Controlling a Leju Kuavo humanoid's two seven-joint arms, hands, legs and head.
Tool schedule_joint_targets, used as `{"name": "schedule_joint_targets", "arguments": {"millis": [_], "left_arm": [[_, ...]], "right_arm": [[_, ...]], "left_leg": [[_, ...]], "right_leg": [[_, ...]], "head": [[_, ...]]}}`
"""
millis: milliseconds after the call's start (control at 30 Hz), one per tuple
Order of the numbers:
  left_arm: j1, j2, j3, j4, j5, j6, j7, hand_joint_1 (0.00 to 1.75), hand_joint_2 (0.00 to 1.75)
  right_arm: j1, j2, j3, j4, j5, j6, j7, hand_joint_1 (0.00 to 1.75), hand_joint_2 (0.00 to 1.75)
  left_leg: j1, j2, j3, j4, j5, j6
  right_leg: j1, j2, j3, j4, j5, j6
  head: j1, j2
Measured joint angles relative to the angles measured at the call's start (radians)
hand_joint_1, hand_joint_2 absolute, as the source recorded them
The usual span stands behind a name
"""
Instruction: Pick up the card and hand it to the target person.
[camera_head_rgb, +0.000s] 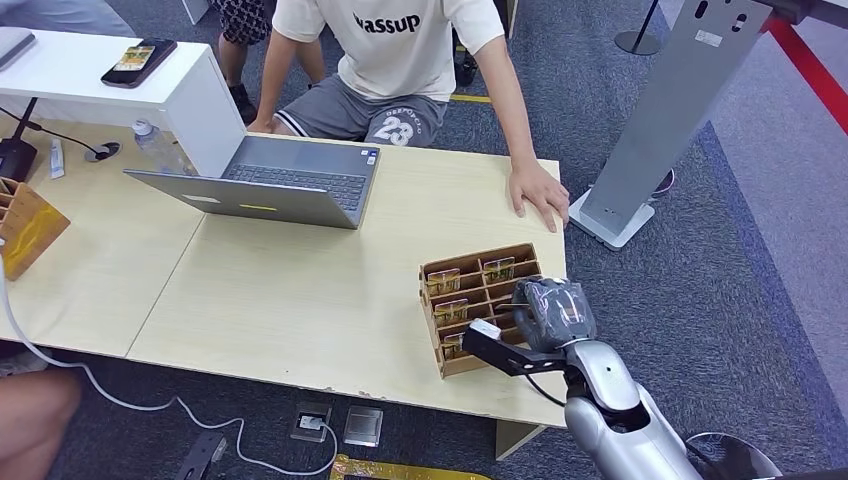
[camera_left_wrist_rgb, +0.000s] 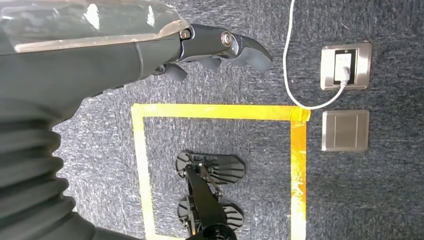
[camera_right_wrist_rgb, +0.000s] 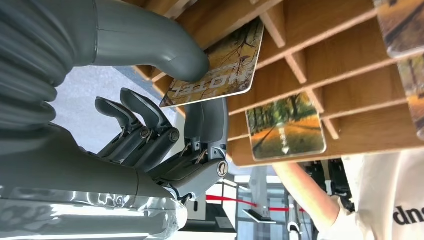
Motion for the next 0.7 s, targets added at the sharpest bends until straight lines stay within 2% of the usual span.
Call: {"name": "schedule_joint_targets", "arguments": {"millis": [233,467,700], "left_arm": [[0.002,0.004,0.0,0.0,0.006,0.005,0.003,0.0,1.75],[0.004,0.01,0.0,0.0,0.016,0.006,0.009,0.0,1.75],[0.004,0.01,0.0,0.0,0.021,0.006,0.011,0.0,1.75]], "right_arm": [[-0.009,-0.055,-0.048,-0.137,-0.062,0.031,0.035,1.75,1.75],[-0.053,-0.137,-0.106,-0.341,-0.208,0.152,0.064,1.75,1.75],[-0.065,-0.198,-0.148,-0.53,-0.27,0.175,0.073,1.75,1.75]], "left_leg": [[0.0,0.0,0.0,0.0,0.0,0.0],[0.0,0.0,0.0,0.001,0.0,0.0],[0.0,0.0,0.0,0.001,0.0,0.0]], "right_leg": [[0.0,0.0,0.0,0.0,0.0,0.0],[0.0,0.001,0.0,0.0,0.001,0.0],[0.0,0.001,0.0,0.0,0.001,0.0]], "head": [[0.0,0.0],[-0.002,0.0],[-0.001,0.0]]}}
